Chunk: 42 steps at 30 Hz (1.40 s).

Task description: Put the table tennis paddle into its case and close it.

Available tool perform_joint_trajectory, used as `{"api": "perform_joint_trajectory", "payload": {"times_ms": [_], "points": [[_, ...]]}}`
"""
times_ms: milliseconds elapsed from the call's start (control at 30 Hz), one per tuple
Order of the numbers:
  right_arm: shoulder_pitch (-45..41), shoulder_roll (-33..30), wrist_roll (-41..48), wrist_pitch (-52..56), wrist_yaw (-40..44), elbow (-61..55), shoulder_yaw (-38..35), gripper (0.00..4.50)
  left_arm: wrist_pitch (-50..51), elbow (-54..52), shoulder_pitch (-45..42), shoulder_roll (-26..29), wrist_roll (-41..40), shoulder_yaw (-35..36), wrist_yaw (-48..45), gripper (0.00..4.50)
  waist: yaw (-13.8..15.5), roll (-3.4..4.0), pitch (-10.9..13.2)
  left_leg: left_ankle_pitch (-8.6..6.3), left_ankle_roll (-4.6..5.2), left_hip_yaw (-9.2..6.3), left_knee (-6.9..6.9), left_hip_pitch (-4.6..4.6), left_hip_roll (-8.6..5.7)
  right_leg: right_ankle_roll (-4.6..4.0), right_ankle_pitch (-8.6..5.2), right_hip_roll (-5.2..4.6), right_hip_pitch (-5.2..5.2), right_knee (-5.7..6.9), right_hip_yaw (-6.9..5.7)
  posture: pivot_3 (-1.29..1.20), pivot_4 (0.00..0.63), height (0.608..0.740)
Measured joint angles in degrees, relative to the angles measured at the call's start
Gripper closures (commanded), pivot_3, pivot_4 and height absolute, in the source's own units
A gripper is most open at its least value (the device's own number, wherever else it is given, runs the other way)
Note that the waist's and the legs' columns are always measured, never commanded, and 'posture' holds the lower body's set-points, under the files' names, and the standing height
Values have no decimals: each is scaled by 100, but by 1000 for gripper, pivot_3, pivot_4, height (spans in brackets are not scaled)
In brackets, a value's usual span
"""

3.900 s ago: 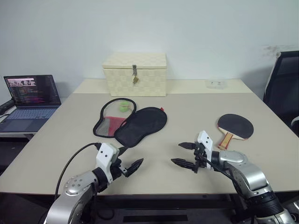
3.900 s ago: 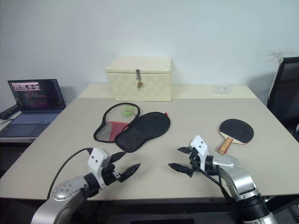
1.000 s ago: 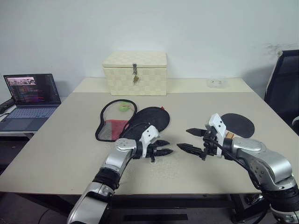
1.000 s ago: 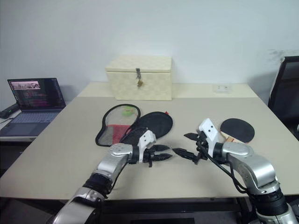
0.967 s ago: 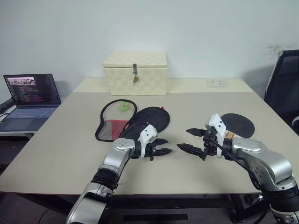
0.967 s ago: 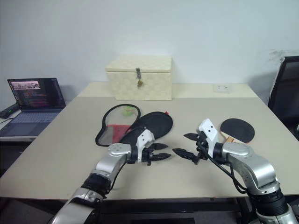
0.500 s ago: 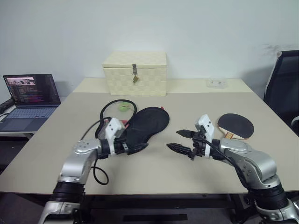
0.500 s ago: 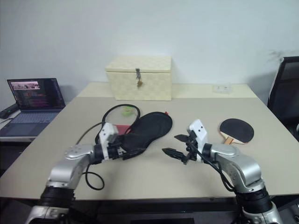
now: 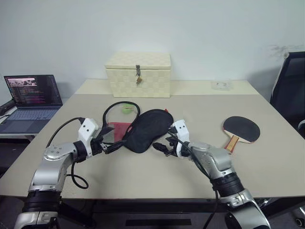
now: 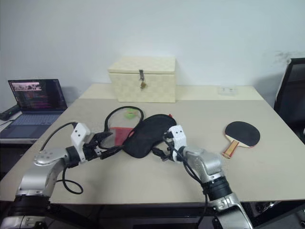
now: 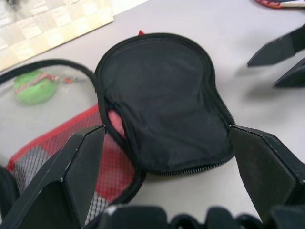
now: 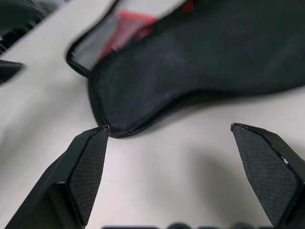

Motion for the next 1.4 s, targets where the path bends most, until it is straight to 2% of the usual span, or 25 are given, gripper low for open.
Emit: {"api": "perform_joint_trajectory", "payload": {"times_ms": [333,567,700,1000,1033,1133,1233,1333,1400], "points": [[-817,876,-343,-933,123,1706,20,0,102,-227,130,33,-15,49,120,49,-49,0,0,0,0,4,-3,2,6,-6,3,5,-6,5,2,0,150,740],[-1336,997,-459,-1834,173,3065,1,0,170,-371,251,70,-15,62,228,49,-59,0,0,0,-1,6,-3,3,5,-7,5,2,-6,6,4,0,150,740],[-1492,1026,-410,-2023,80,3329,-188,918,229,-519,342,73,-32,64,239,0,-60,0,0,2,-4,1,-5,4,8,-10,6,3,-6,7,1,0,150,740],[-1494,1027,-230,-2022,34,3464,-405,4196,238,-530,386,78,-36,74,312,0,-77,0,0,2,-4,4,-7,3,8,-10,6,3,-8,6,3,0,150,740],[-1493,1026,-226,-1994,48,3419,-398,4460,237,-531,386,79,-36,74,319,0,-78,0,0,2,-4,4,-7,3,8,-10,6,3,-8,6,3,0,150,740],[-1481,1023,-153,-1749,165,2879,-359,4460,233,-530,385,81,-37,73,328,0,-83,1,1,2,-4,4,-8,2,8,-10,6,3,-12,6,4,0,150,740],[-1435,1011,33,-1414,263,2161,-349,3881,233,-531,385,89,-46,73,319,0,-83,1,1,2,-4,3,-10,1,9,-10,6,2,-12,5,3,0,150,740],[-831,928,362,-704,357,821,-273,2814,269,-597,500,149,-139,130,212,0,-78,-1,-1,1,-4,0,-11,-3,9,-10,6,-1,-11,-2,7,0,150,740],[-433,910,485,-275,366,322,-223,2191,355,-684,605,173,-241,153,147,0,-83,-1,-1,1,-4,1,-12,-3,9,-11,6,-2,-13,0,10,0,150,740]]}}
